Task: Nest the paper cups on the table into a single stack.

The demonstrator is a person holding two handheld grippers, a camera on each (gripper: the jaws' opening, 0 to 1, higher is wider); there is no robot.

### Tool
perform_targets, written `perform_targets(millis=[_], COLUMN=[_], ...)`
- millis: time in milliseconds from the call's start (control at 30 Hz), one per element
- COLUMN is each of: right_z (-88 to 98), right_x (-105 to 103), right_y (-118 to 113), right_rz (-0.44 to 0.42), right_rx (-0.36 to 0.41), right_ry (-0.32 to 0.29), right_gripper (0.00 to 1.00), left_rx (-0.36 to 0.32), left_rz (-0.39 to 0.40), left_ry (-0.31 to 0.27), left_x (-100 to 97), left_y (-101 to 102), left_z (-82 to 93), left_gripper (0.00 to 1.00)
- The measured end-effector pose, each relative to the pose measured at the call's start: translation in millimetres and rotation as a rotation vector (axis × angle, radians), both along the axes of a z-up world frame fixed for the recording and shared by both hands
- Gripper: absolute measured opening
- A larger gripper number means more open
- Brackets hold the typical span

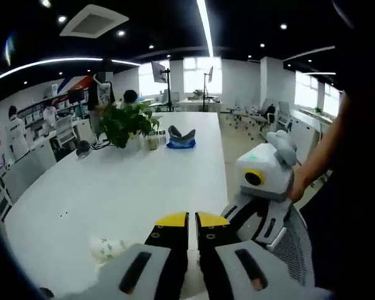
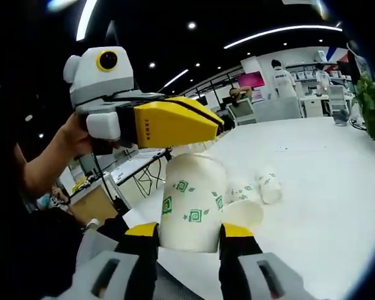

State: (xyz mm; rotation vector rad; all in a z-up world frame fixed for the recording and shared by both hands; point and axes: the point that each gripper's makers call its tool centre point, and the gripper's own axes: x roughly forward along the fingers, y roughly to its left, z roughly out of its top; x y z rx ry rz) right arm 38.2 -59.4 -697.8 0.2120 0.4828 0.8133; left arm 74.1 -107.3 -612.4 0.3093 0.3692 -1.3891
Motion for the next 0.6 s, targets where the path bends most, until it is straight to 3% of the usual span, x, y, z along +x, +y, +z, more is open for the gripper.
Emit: perform_targets(millis=[200, 600], right_z=[-1.3, 0.6], right_x=[2, 5], right_y=[-3, -7], right_rz=[-0.012, -0.023], right_rx=[0.002, 0.000], right_ry=[0.000, -0.014], right_gripper=[0.36, 0.36], left_rx=[-0.009, 0.066], left_rz=[0.019, 0.081], left_ry=[-0.001, -0.008], left_x=[0.8, 23.2], left_y=[2, 43], left_z=[8.9, 1.2], left_gripper=[0.06, 0.08])
